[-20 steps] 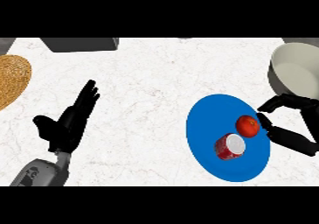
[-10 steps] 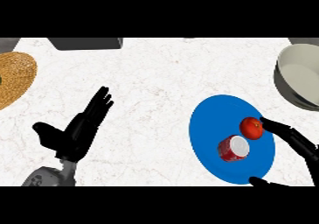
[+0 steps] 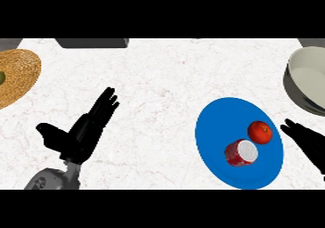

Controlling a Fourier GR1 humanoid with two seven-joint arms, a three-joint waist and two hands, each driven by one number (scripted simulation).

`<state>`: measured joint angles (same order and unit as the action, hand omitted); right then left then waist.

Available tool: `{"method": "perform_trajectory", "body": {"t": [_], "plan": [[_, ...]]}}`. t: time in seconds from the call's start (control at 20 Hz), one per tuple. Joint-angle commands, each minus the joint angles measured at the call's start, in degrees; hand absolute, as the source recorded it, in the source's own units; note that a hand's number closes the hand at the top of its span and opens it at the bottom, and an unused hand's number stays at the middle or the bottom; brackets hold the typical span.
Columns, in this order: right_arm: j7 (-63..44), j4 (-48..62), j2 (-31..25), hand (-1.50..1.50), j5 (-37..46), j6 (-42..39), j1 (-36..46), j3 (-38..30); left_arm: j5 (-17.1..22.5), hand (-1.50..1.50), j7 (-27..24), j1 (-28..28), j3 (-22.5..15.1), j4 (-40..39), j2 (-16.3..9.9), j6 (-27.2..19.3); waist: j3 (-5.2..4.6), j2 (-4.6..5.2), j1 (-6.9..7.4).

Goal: Pick the can from the plate and place it in the bowl

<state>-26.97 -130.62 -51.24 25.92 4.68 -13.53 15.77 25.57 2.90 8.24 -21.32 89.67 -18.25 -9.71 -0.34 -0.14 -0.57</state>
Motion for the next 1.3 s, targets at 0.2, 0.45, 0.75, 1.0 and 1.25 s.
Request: {"method": "perform_trajectory", "body": {"t": [0.2,0.45,0.75,1.0,1.25], "plan": [[-28.5,-3.9,3.1,-1.5,-2.8,-15.9,13.2,8.6,-0.7,0.0,1.4,1.6,0.0,-1.0,1.4,0.9,0.17,0.47,2.13],[-41.6,-0.6,10.1,-1.5,-3.9,-21.6,21.2,12.8,-2.2,0.0,1.1,-1.0,0.1,2.1,0.8,1.2,0.23,0.19,1.89],[-41.9,5.9,9.9,-1.5,-6.2,-24.9,23.4,11.6,-2.3,0.0,1.7,2.0,0.9,-2.6,3.1,2.3,0.27,0.17,0.83],[-43.9,9.3,13.0,-1.5,-4.8,-25.3,23.5,15.0,-2.1,0.0,1.7,1.9,3.0,-1.5,2.0,3.7,0.27,0.16,0.81],[-41.7,13.5,17.4,-1.5,-1.4,-26.0,25.0,17.0,-3.0,0.0,1.0,1.0,4.1,-3.2,3.7,4.1,0.3,0.16,0.74]]}}
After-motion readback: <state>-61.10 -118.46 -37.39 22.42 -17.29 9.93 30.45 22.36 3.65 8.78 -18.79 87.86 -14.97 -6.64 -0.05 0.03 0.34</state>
